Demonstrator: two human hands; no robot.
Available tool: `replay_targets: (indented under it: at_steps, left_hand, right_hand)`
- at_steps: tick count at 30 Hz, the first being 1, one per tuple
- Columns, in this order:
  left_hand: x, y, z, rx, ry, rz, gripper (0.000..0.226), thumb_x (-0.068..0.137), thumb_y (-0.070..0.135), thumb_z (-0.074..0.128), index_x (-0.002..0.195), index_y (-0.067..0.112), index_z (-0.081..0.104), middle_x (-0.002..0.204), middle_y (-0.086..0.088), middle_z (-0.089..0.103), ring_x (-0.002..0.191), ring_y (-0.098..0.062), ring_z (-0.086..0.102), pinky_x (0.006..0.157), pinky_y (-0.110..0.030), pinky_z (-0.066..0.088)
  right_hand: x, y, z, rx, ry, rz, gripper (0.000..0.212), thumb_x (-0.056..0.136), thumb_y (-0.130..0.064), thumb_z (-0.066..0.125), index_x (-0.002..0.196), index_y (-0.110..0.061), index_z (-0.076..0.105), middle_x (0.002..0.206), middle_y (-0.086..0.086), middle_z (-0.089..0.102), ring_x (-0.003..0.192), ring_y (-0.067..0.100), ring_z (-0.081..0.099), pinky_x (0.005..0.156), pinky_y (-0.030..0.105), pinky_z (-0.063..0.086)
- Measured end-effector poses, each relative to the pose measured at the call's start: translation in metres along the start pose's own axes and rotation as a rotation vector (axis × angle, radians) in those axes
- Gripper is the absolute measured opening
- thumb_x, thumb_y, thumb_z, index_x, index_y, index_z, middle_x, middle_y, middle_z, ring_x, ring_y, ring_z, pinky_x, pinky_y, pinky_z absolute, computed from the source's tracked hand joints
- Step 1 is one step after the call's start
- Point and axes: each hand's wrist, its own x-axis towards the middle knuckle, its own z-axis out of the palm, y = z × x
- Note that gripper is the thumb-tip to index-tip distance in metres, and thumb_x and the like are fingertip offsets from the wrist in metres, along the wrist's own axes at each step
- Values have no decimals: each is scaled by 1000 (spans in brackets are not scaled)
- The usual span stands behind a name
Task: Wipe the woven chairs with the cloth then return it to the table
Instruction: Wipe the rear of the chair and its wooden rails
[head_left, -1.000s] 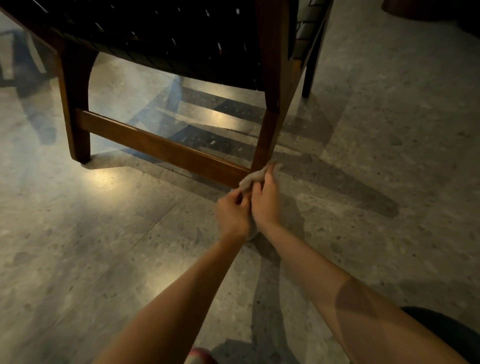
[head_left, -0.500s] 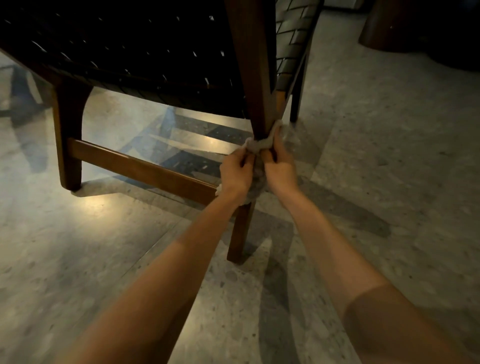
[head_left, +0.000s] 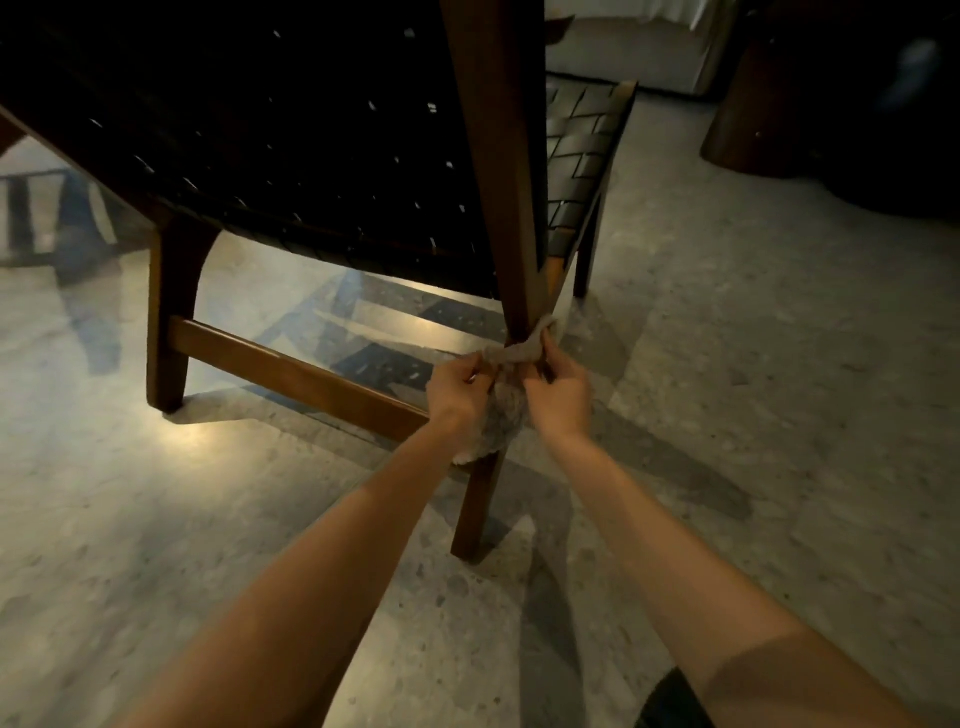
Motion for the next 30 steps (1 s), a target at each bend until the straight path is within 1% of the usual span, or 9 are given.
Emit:
replay_targets:
  at_steps: [3,5,11,13,15,18,21,26,30]
  left_hand:
    - [14,14,5,-62,-34,-58,27,97,14,51,120,10,63,118,-10,64,105,-20,58,90,-19,44]
    - [21,13,7,27,-81,-59,27,97,17,51,120,9,63,117,-10,65,105,-21,59,83,-17,43]
    - [25,27,-6,-217,-96,-99,18,93,4,55,106,-3,65,115,-24,64,105,-31,61,96,-30,45]
    - [24,38,-13,-275,-106,-82,17,92,-3,54,104,-3,64,115,-28,62,111,-37,57,102,-40,43]
    - [17,51,-22,-313,-109,-47,15,92,-3,52,98,4,63,109,-21,65,104,-29,59,102,-43,44]
    - [0,70,-37,-320,-91,58,14,94,4,52,88,12,63,94,-3,66,94,-19,61,92,-32,51]
    - [-21,93,-53,-374,8,161,12,94,11,55,93,18,66,83,12,66,84,-4,62,73,-11,51]
    - [-50,135,-70,-547,216,196,26,90,15,62,112,29,59,88,27,59,78,16,58,70,-4,47]
    - [-70,163,-84,-643,327,318,20,89,15,64,99,32,60,87,26,63,84,15,60,71,-3,46]
  right_hand:
    - [26,-8,5,-95,48,-1,45,91,-6,58,134,-16,55,123,6,64,114,21,58,97,33,48]
    - [35,-8,6,-158,74,14,40,89,-9,62,129,-15,60,117,7,67,110,23,60,92,37,49]
    - [22,-19,7,-153,182,-166,26,86,-13,67,111,-18,71,84,0,72,69,1,60,53,7,37]
    - [14,-33,4,-122,196,-235,35,85,-10,68,119,-21,66,77,-9,67,62,-8,55,57,5,40]
    - [6,-48,1,-56,187,-265,43,85,-7,68,125,-21,61,80,-23,63,70,-10,58,69,11,48]
    - [-5,-73,-3,16,180,-327,47,84,-4,69,125,-23,58,84,-40,57,83,-15,60,79,9,48]
    - [-16,-107,-8,101,129,-346,47,85,-8,68,125,-29,56,104,-28,61,96,-10,61,86,14,49]
    - [-30,-161,-18,113,168,-519,46,82,-13,73,121,-33,59,114,-13,66,98,-9,62,82,8,49]
    - [-37,-196,-23,107,219,-697,45,80,-17,74,121,-26,59,103,-32,62,88,-13,63,76,5,48]
